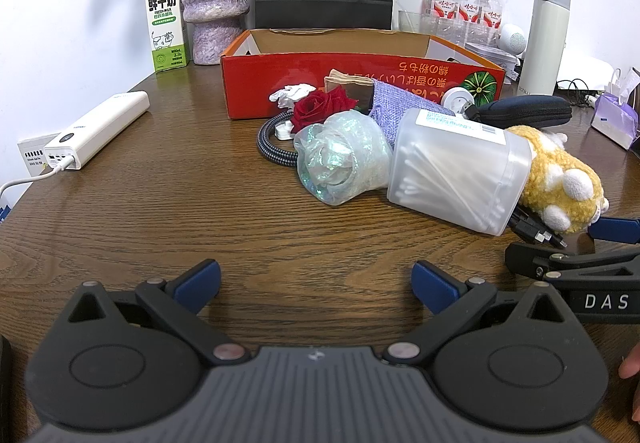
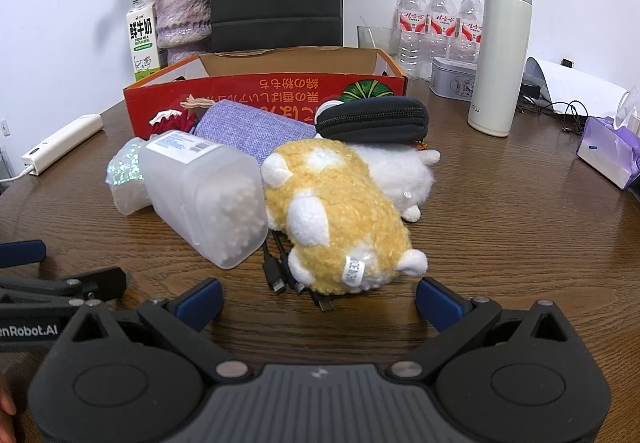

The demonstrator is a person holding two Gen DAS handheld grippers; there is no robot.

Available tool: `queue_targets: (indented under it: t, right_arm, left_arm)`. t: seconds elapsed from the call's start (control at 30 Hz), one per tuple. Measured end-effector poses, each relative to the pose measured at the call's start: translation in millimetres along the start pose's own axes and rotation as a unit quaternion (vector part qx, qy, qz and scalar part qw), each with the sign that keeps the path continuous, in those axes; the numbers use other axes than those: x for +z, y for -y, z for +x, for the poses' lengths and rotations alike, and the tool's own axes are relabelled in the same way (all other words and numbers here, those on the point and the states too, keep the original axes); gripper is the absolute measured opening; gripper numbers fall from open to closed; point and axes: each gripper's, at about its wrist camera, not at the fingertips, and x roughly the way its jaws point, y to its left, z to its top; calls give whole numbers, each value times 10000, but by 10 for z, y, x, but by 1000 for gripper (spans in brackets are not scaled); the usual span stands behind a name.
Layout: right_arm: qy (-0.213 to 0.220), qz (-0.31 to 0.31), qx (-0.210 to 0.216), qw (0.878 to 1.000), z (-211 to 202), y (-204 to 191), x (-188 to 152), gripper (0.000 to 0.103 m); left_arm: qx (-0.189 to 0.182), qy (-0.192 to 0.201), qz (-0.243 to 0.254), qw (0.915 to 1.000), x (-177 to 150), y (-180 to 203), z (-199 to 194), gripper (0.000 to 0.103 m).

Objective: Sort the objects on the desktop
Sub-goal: 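Reach both tools toward the plush toy and the clear swab box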

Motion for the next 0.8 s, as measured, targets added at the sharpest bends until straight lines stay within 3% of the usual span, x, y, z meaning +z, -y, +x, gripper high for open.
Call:
queue_targets:
  t: [0.7, 0.8]
  right_arm:
    - [-54, -111, 107, 9999, -14, 4, 0, 103]
    - [9, -159, 329, 9993, -151, 65, -3, 94]
  left_arm:
    - [-58, 23, 70, 10000, -5, -8, -14, 103]
    - [-243, 301, -139, 9992, 6, -82, -124, 103]
